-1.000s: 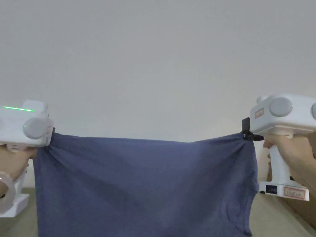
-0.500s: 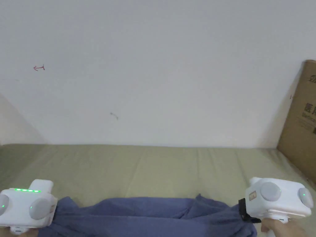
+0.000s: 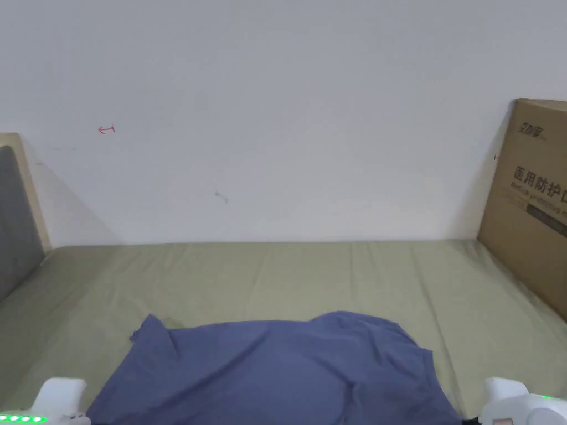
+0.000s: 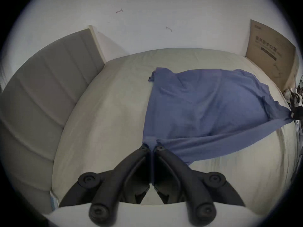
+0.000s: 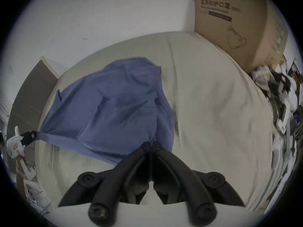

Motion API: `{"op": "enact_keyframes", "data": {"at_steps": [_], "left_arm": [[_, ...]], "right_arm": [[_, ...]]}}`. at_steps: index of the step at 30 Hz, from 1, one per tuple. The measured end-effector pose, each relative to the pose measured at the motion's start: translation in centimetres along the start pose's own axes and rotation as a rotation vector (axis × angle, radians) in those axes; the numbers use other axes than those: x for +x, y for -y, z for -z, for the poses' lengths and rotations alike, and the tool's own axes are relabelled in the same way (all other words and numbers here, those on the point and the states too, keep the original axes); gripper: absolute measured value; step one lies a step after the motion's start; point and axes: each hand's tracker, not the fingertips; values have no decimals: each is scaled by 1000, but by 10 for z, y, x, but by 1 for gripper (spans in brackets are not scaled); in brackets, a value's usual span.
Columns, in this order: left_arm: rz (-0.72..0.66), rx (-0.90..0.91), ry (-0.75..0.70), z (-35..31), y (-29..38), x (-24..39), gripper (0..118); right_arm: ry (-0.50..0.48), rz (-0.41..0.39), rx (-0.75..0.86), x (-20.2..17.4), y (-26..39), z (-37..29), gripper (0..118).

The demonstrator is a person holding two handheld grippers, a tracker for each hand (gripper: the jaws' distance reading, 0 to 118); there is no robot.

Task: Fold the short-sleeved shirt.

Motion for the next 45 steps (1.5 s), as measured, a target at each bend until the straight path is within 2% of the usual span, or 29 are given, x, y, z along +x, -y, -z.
{"op": "enact_keyframes", "data": {"at_steps": [2, 8, 12, 17, 18, 19, 20, 21, 22, 23, 24, 27, 28, 29, 30, 31, 32, 34, 37, 38, 40, 41, 42, 44, 45], "left_arm": [[-1, -1, -6, -34, 36, -3, 1], [-56, -45, 20, -84, 139, -29, 1], [-51, -52, 13, -117, 187, -31, 1], [-49, -53, 12, -138, 220, -32, 3], [-56, -53, 13, -138, 223, -32, 10], [-64, -53, 1, -140, 227, -27, 24], [-69, -58, -10, -140, 229, -27, 47], [-75, -77, -19, -140, 231, -27, 86], [-87, -94, -17, -142, 234, -29, 102], [-102, -93, 11, -149, 236, -26, 106], [-119, -65, 39, -156, 239, -26, 103], [-125, -37, 48, -179, 242, -29, 102], [-140, 4, 64, -186, 244, -31, 97], [-157, 28, 101, -194, 245, -33, 81], [-171, 41, 151, -201, 248, -34, 42], [-188, 58, 196, -208, 251, -35, 9], [-209, 62, 186, -212, 256, -32, 1], [-184, 38, 154, -214, 266, -24, 0], [-187, 36, 161, -215, 279, -18, 0], [-211, 31, 113, -213, 283, -17, 0], [-220, 43, 103, -209, 288, -23, 0], [-240, 34, 103, -208, 287, -26, 8], [-251, 32, 109, -206, 286, -29, 36], [-264, 28, 114, -201, 279, -38, 103], [-259, 5, 105, -198, 274, -38, 118]], "right_arm": [[-2, -2, -29, 3, 38, -23, 3], [-21, 26, -50, 22, 135, -82, 3], [-25, 33, -37, 28, 183, -108, 3], [-19, 28, -38, 31, 212, -117, 3], [-18, 31, -41, 31, 215, -116, 3], [-19, 30, -36, 30, 218, -114, 3], [-20, 17, -10, 29, 220, -114, 7], [-7, -3, 9, 28, 221, -113, 29], [13, -9, 7, 26, 221, -113, 52], [30, -17, 2, 24, 222, -114, 69], [31, -21, 1, 24, 223, -116, 65], [0, -47, 38, 21, 228, -133, 66], [-28, -57, 64, 19, 230, -140, 65], [-60, -74, 85, 17, 233, -146, 63], [-66, -81, 95, 14, 235, -151, 51], [-69, -95, 94, 10, 237, -155, 28], [-67, -115, 109, 6, 241, -159, 3], [-66, -133, 119, 0, 247, -161, 1], [-155, -86, 104, 2, 253, -157, 1], [-157, -50, 92, 4, 254, -154, 1], [-146, -56, 92, 5, 256, -150, 1], [-135, -62, 94, 5, 257, -150, 1], [-122, -78, 89, 5, 257, -148, 1], [-116, -86, 86, 6, 255, -146, 1], [-121, -83, 81, 6, 254, -147, 1]]}}
